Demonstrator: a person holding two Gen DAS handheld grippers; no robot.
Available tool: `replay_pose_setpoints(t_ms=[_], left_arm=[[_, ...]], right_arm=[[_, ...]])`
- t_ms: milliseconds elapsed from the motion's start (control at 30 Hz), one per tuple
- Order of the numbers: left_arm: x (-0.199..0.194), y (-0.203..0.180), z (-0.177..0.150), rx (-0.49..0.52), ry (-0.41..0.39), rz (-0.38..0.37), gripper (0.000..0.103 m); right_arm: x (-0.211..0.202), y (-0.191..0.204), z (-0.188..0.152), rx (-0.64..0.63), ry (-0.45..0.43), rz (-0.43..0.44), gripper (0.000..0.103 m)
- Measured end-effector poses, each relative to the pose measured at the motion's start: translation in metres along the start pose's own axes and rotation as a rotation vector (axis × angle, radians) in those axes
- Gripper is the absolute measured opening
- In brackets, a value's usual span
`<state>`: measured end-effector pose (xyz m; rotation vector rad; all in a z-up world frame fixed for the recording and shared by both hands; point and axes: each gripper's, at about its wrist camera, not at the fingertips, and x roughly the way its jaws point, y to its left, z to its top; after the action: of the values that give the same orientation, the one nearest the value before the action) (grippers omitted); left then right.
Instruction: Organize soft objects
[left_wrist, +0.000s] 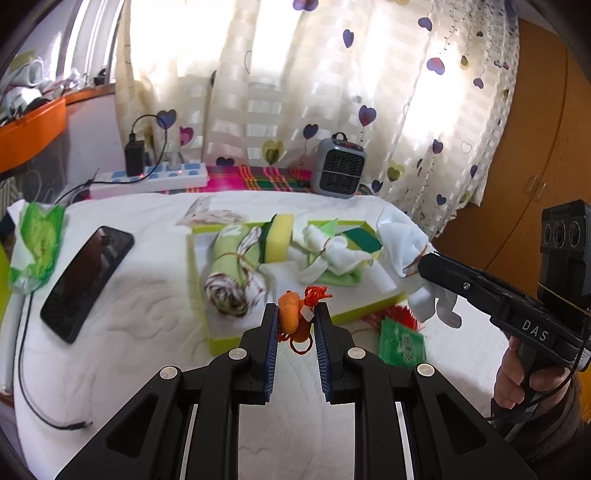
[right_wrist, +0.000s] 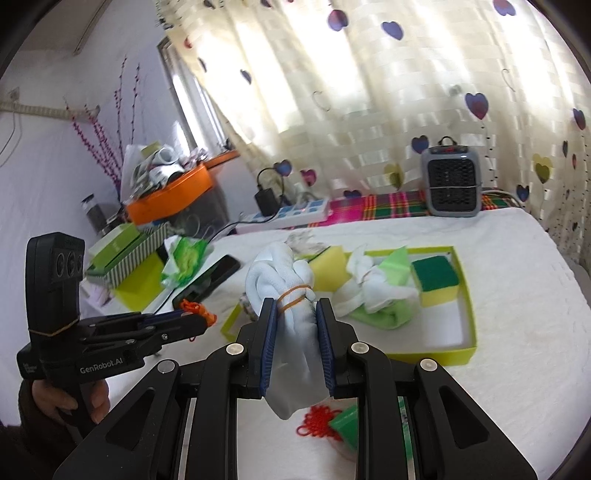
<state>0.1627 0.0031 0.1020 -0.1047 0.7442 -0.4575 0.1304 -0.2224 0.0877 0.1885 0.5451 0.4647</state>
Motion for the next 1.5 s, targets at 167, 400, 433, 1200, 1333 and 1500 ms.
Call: replay_pose_setpoints(t_ms=[167, 400, 433, 1200, 1333, 1500], left_arm=[[0.012, -0.002, 0.008, -0.001, 0.01, -0.015, 0.017], [0.031, -0.005, 0.016, 0.001, 0.032, -0.017, 0.017], [0.034, -0.005, 0.017, 0.0, 0.036, -0.019, 0.017], [0.109, -0.018, 0.016, 0.003, 0.16, -0.018, 0.017], [0.117, -0.022, 0.015, 0.02, 0.172, 0.003, 0.017], [0.124, -0.021, 0.013, 0.014, 0.187, 0.0, 0.017]], right_arm=[[-0.002, -0.013, 0.008, 0.024, -0.026, -0.036, 0.023], [-0.003, -0.039, 0.016, 0.072, -0.045, -0.1, 0.023], [-0.002, -0.041, 0.017, 0.073, -0.044, -0.111, 0.023], [0.034, -0.099, 0.015, 0.11, 0.035, -0.231, 0.023], [0.041, -0.095, 0.01, 0.069, 0.071, -0.258, 0.023], [0.052, -0.093, 0.002, 0.034, 0.127, -0.303, 0.023]])
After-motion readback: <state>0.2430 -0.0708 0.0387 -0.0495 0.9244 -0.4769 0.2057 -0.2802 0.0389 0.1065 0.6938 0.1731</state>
